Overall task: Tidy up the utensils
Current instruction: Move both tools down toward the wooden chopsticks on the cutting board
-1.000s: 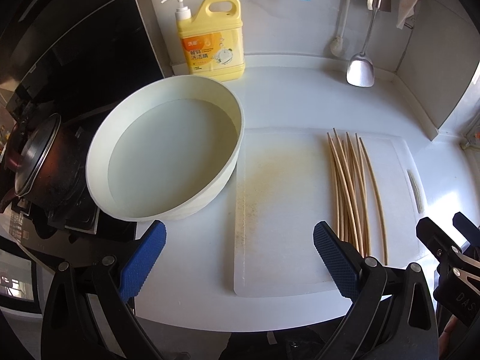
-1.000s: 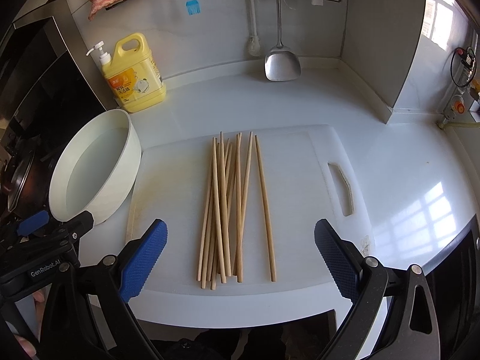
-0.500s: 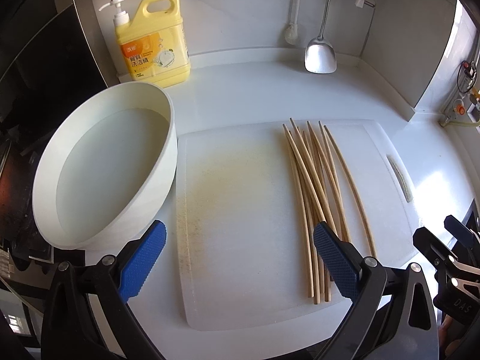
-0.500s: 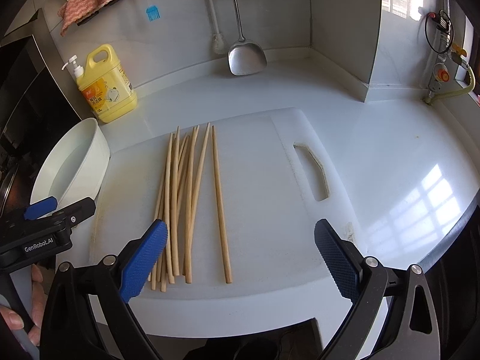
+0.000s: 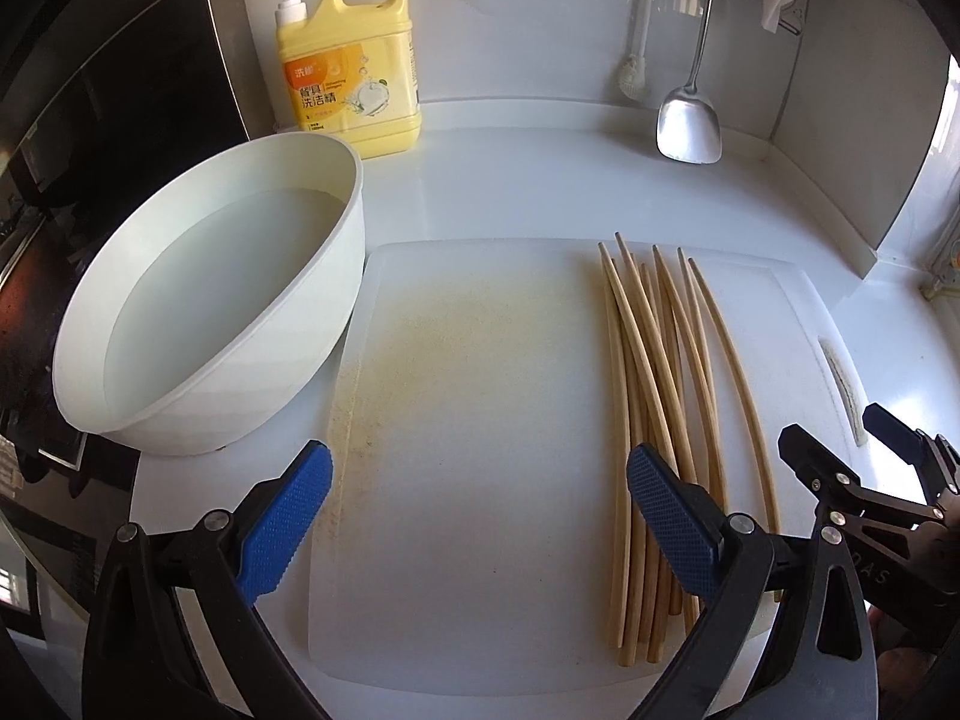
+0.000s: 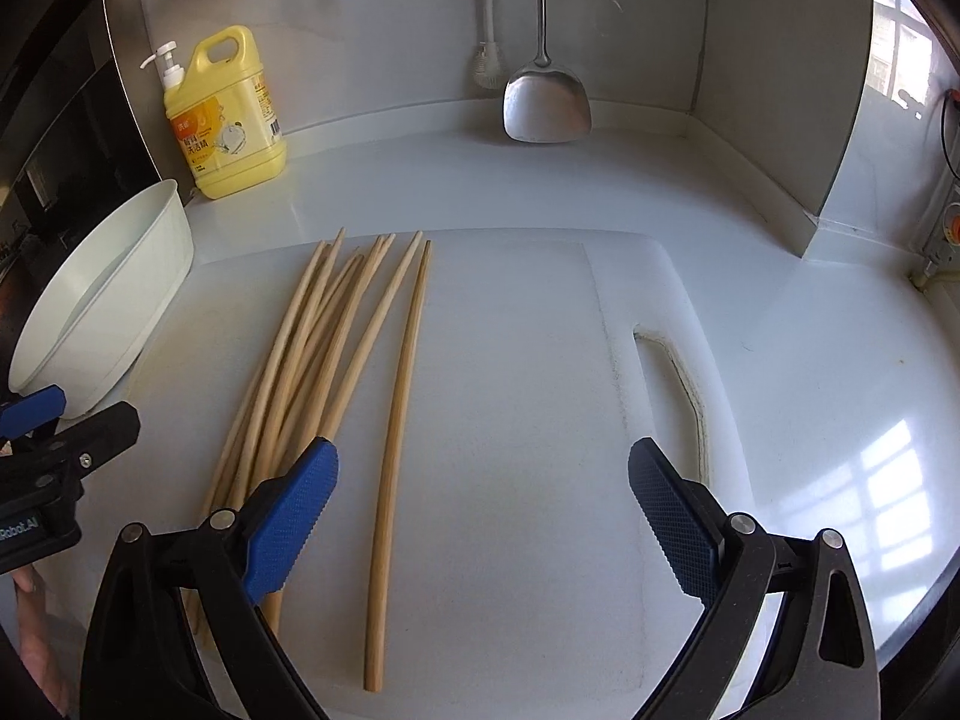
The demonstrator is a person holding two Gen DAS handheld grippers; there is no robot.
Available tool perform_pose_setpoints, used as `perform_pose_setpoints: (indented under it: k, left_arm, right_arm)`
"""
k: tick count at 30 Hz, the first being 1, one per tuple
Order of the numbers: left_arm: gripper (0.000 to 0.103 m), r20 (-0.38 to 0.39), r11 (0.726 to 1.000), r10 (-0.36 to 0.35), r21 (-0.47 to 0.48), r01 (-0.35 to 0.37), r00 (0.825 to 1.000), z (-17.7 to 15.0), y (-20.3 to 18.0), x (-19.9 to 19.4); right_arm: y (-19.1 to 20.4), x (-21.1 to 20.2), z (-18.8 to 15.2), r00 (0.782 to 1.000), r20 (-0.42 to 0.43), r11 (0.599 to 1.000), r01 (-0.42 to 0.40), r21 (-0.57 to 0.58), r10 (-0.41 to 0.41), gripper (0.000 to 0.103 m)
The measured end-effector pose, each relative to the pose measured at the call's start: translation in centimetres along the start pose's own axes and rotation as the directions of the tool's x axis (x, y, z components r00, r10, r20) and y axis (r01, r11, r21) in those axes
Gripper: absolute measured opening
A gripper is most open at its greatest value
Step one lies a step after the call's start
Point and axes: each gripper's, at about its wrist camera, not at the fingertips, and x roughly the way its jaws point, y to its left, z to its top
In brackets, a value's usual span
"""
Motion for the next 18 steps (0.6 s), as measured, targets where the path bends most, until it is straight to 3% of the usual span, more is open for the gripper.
perform_pose_setpoints:
  k: [18]
  left_arm:
    - [0.097,0.016,0.999,-0.03,0.011,0.03,0.999,-1.0,-0.5,2.8]
  right_arm:
    - [1.7,2.2,-0.2,0.998,0.008,0.998,0.056,-0.037,-0.056,0.09]
